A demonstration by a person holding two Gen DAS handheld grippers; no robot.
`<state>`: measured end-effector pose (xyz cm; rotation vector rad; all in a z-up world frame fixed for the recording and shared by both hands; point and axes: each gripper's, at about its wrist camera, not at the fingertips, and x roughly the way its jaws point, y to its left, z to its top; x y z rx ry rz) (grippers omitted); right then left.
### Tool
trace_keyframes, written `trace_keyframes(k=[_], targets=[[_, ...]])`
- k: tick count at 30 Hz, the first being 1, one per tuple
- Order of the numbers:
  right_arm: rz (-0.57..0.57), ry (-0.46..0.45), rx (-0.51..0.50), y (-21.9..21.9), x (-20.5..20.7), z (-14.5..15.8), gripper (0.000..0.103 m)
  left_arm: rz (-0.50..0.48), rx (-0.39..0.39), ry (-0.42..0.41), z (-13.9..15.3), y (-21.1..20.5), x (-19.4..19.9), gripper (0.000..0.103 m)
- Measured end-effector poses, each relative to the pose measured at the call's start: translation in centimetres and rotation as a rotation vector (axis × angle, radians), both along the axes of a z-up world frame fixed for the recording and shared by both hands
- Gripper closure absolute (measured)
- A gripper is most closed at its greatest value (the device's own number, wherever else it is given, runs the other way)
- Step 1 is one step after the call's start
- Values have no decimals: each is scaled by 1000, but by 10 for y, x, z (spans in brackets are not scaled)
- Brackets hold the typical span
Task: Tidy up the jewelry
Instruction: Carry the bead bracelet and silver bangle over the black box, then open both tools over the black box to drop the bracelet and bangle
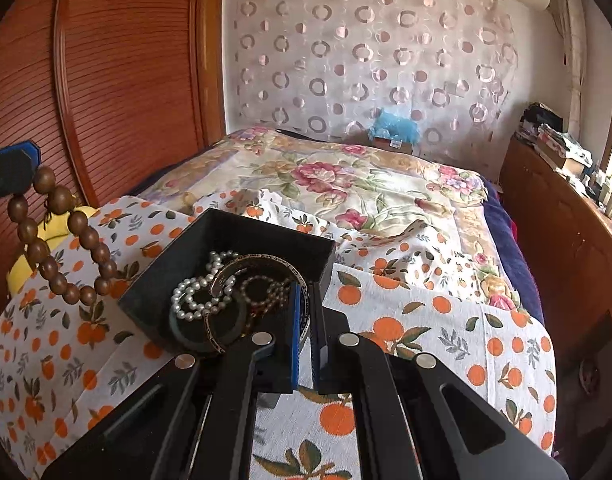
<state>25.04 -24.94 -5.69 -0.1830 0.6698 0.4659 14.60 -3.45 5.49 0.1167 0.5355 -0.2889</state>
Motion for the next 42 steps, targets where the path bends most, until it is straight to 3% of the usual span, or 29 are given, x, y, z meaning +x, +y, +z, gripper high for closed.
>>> trace_keyframes(k=[8,20,30,42], targets=[[65,36,17,9,0,-9,93,24,24,8,-1,-5,23,91],[49,29,51,-24,-22,-10,93,59,-25,97,-31,-8,56,91],[40,42,66,-41,-32,-21,93,48,-6,108,-35,-18,59,91],[73,15,70,-38,-53,-8,93,13,2,97,-32,-25,43,91]])
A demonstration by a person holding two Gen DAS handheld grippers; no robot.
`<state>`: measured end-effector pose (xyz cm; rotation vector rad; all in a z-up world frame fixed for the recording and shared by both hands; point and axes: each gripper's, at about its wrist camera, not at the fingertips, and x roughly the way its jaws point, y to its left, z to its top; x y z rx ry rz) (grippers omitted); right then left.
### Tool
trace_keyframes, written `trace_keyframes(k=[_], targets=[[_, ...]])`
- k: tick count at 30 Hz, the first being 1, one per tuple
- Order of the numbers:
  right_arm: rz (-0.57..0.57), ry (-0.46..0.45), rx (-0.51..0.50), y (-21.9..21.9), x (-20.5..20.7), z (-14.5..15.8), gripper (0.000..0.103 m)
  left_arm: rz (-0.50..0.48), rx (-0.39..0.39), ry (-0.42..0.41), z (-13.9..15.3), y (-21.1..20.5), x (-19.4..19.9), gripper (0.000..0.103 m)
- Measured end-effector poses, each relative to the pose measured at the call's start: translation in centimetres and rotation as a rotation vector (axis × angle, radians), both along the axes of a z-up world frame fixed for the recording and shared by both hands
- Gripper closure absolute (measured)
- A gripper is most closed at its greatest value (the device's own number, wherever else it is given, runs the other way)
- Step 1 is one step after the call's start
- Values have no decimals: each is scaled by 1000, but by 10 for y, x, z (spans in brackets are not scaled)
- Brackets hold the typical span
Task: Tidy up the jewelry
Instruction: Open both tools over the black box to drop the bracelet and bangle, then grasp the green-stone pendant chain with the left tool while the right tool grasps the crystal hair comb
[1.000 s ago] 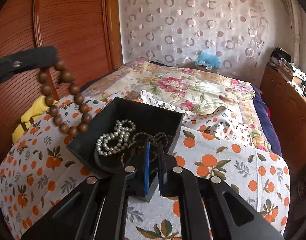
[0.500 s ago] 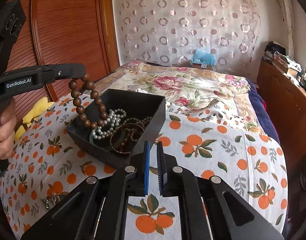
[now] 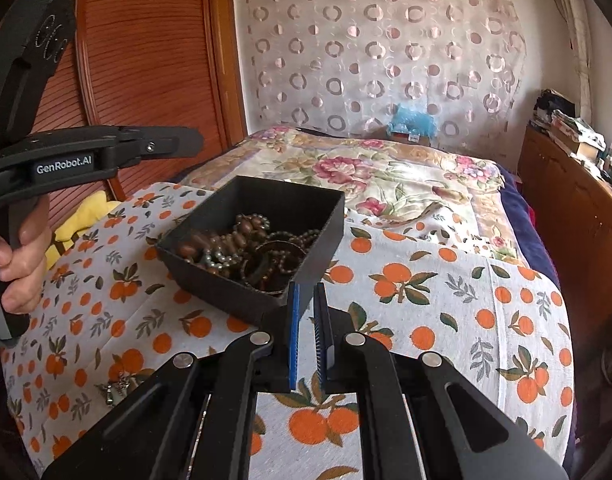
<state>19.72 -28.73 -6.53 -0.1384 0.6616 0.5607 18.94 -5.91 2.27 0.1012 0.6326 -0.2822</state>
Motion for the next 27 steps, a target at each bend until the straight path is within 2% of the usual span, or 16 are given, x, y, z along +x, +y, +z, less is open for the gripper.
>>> trace_keyframes(k=[11,18,22,24,26,27], targets=[[31,-19,15,-5,-38,9,93,-43,8,6,-18,1,-46,91],[39,-1,11,-10,-69,0,93,-53,-23,49,-42,11,-80,89],[40,4,-17,-10,-86,-10,90,-45,-23,76,-58,17,-98,88],[39,9,-20,-10,-95,-14,90,-45,-22,86,-65,20,-108,78],[42,20,-11,-11,-100,-16,88,-44,-31,103,-72,24,-119,76],[40,26,-8,-11,-104,-19,83,-44,-35,111,-75,26,-123,76]])
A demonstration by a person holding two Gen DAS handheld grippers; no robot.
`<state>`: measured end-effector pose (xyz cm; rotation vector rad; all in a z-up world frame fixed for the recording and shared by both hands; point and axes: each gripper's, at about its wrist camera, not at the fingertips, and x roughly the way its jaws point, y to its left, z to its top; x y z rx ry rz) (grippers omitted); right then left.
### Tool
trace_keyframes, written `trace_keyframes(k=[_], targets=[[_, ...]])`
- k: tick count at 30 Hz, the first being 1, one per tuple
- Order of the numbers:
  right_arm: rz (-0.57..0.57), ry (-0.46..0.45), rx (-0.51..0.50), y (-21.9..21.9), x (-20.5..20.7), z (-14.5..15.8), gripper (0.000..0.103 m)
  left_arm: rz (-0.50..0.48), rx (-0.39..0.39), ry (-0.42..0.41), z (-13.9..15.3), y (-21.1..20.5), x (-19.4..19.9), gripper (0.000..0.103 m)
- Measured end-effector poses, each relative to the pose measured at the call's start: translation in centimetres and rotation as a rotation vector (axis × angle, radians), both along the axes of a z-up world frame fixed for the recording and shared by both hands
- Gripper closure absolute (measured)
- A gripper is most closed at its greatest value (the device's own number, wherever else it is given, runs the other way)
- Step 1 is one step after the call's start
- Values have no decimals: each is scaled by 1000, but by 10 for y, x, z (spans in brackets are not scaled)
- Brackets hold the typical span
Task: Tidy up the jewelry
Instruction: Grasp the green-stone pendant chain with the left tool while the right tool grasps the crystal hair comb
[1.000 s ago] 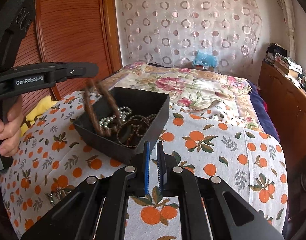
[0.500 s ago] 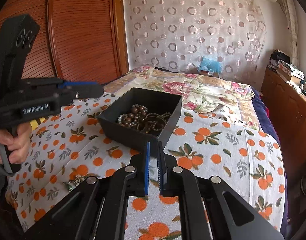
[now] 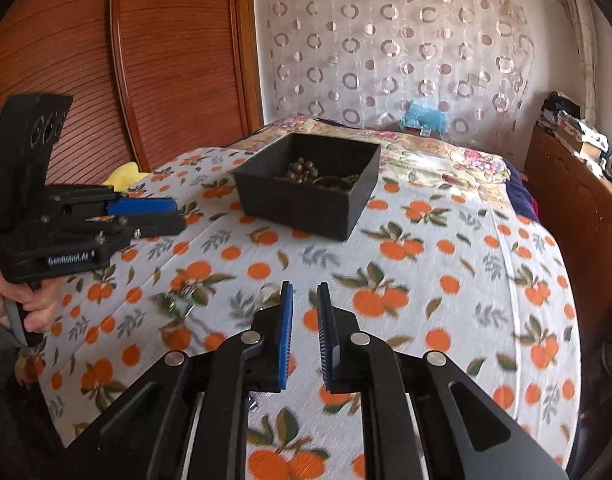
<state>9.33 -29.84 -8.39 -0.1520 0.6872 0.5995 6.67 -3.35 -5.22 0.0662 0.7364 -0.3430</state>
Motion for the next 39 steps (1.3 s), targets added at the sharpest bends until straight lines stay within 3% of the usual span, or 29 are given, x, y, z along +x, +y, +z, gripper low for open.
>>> trace_keyframes(k=[6,10,24,39], targets=[[-9,10,4,1,-20,-8,76,9,4,14,-8,4,-14,74],[-28,13,6,0,-34,-12,61,12,15,15,-12,4,-19,70],[-46,67,3,-3,-49,-31,59,-30,11,80,-26,-5,-21,61],[-45,55,7,-3,-53,-32,59,-48,35,120,-39,-19,-11,61]])
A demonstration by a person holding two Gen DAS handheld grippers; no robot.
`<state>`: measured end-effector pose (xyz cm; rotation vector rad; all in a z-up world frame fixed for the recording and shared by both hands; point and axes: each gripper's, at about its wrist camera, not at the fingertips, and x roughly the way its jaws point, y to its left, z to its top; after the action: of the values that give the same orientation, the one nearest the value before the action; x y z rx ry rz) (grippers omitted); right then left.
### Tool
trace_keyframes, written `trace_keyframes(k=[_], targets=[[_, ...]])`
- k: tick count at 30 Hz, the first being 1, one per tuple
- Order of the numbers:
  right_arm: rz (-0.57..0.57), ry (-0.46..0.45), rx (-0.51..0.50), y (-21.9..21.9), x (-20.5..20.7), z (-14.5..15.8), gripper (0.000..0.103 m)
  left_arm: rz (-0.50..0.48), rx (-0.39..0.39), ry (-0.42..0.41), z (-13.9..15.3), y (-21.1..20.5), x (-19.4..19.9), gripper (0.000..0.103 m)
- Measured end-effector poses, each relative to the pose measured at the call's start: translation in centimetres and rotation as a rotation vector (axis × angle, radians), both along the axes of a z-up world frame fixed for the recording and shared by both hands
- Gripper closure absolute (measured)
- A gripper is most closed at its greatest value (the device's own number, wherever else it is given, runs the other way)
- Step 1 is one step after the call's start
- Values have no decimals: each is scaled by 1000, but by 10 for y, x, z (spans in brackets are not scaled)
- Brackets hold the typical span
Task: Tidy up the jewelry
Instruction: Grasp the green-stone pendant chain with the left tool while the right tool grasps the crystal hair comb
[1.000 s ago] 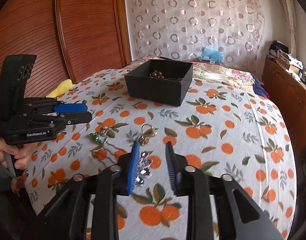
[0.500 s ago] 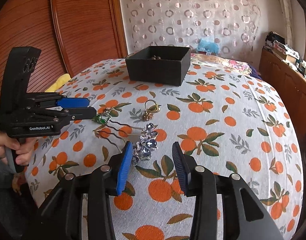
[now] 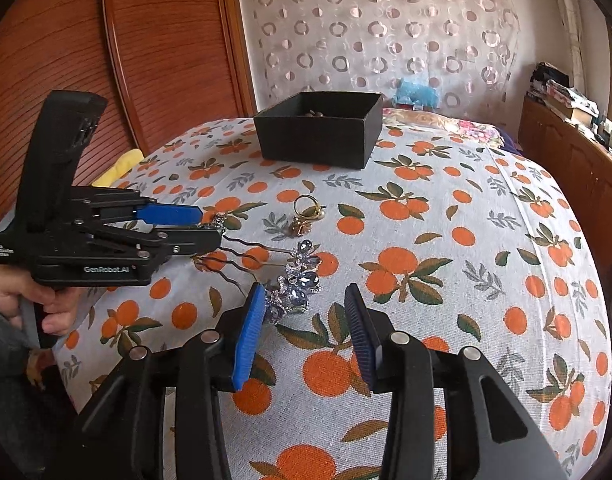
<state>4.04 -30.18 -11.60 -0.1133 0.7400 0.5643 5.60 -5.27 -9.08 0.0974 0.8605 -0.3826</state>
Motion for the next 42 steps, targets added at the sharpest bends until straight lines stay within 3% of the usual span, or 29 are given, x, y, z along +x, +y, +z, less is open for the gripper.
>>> trace_keyframes(k=[2,4,9,17,30,42], targets=[[2,1,-2,0,0,0,59,3,-5,2,0,2,0,65],[3,2,-5,0,1,1,59,1,-5,1,0,3,-1,78],[2,3,-4,1,1,1,59,-18,9,-9,2,6,-9,86],[13,15,-16,2,4,1,59,9,-12,-34,10,19,-19,86],[9,61,-42,17,29,1,59,39,-46,-142,45,29,-36,86],[36,96,-115,15,34,-5,59,34,-58,-140,47,28,-38,86]])
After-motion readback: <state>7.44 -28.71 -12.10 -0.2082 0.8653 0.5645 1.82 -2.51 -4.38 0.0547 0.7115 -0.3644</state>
